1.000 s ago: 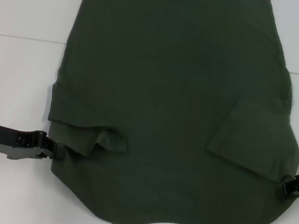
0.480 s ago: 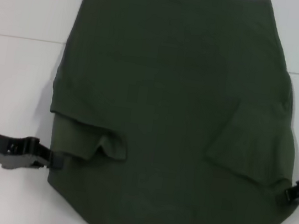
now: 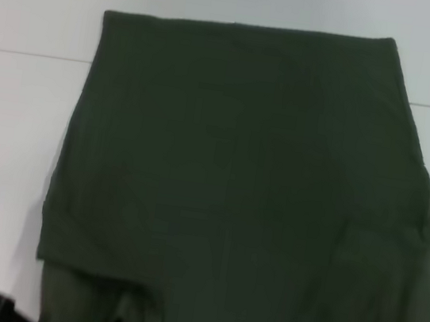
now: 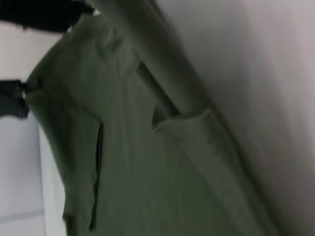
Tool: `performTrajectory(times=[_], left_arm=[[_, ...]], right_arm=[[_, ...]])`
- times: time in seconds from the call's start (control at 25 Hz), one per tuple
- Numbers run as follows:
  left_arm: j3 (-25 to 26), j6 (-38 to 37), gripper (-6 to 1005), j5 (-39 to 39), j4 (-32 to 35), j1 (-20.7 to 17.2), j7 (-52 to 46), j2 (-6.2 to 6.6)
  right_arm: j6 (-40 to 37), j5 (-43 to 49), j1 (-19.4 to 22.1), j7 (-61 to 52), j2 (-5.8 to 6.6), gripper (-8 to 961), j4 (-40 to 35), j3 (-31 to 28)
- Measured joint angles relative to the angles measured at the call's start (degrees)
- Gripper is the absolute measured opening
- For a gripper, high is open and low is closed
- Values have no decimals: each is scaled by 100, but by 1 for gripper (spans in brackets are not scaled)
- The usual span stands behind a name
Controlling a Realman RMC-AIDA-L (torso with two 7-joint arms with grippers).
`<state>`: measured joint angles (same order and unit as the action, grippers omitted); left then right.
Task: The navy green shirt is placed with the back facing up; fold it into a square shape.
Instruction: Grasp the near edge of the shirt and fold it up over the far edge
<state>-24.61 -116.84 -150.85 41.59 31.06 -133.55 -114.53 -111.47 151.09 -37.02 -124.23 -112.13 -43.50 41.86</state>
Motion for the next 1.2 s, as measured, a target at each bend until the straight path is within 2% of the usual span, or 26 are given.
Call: performTrajectory(times=[0.2,0.4,0.56,0.76,0.88,1.0,1.08,1.2], left_arm=[[-205,-146,88,-511,16,-15,216,-32],[-181,-137,92,-452,19,-10,309,-44],[392,-82,96,35,5,58,268,3],[1080,244,100,841,3,213,-106,27],[1351,541,103,1435,-25,234,-231,55],[1431,1098,105,1988,-185,213,-253,64],[1427,1451,107,2235,-374,203,-151,66],[1406,1986,110,2468,-684,202,124,30]], right_arm=[[-155,12,83,239,-16,68,100,114],[-52,0,51,207,-28,69,123,-22],[111,-87,27,51,-25,70,87,-695],[223,-721,72,-265,85,69,-55,-1761],[446,-1278,219,-342,192,69,-93,-2176],[765,-1817,356,-339,238,69,14,-2371],[971,-2129,445,-317,228,68,92,-2425],[1517,-2457,535,-220,110,68,225,-2408]])
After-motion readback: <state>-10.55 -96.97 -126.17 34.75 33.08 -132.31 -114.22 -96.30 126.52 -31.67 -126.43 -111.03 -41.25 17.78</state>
